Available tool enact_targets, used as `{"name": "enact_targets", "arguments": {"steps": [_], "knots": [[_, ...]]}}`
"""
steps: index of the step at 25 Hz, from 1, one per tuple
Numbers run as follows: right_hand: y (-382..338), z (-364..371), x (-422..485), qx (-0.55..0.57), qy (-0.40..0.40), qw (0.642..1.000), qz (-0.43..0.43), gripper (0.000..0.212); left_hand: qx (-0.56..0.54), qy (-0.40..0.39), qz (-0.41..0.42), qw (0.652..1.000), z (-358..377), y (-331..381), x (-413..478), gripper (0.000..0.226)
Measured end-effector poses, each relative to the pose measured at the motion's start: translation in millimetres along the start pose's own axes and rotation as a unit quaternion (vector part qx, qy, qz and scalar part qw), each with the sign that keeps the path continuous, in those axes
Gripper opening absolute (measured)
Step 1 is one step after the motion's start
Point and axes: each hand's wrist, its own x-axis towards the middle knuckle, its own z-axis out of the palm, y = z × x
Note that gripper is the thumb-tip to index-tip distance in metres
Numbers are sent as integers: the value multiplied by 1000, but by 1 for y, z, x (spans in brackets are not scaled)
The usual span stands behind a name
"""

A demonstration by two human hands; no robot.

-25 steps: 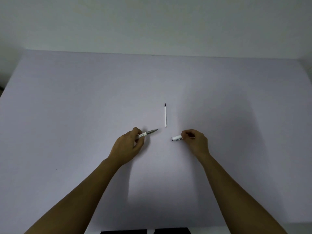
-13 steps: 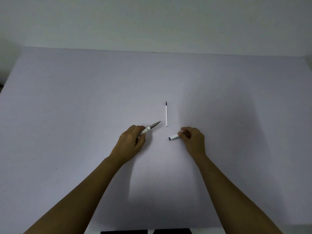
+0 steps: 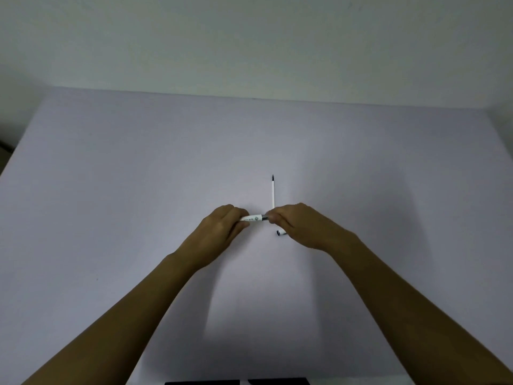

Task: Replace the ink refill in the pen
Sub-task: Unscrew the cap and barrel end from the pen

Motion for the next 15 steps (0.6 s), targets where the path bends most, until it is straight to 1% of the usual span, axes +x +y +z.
{"name": "enact_targets", "arguments": {"steps": [2,3,6,7,8,9,10,11,12,13,15], "knots": [[-5,-6,-3,13,-2,1000,-10,30,12,11,14,1000,-3,0,-3,48],[-9,-8,-5,14,12,1000,-24,26,17,15,16,1000,-3,1,-4,52],[-17,-11,-8,-39,104,990,-88,15,28,40,10,999,-3,5,-9,60],[-19,-12,-8,-18,130,987,-90,14,33,50,9,998,-3,7,-10,60],[-21,-12,-10,21,138,987,-80,19,39,58,11,997,-4,8,-10,59],[-22,-12,-11,55,123,989,-63,26,46,63,15,997,-4,9,-10,58],[-23,-12,-11,79,89,992,-36,30,49,66,21,996,-5,9,-9,56],[-24,-11,-11,96,56,994,-16,30,50,65,28,996,-6,9,-8,54],[-23,-11,-11,101,42,994,-11,28,53,64,38,996,-8,9,-8,53],[-23,-10,-11,100,54,993,-23,25,58,64,49,995,-8,9,-7,53],[-22,-11,-12,122,95,987,-52,11,61,66,59,994,-10,10,-7,52]]}}
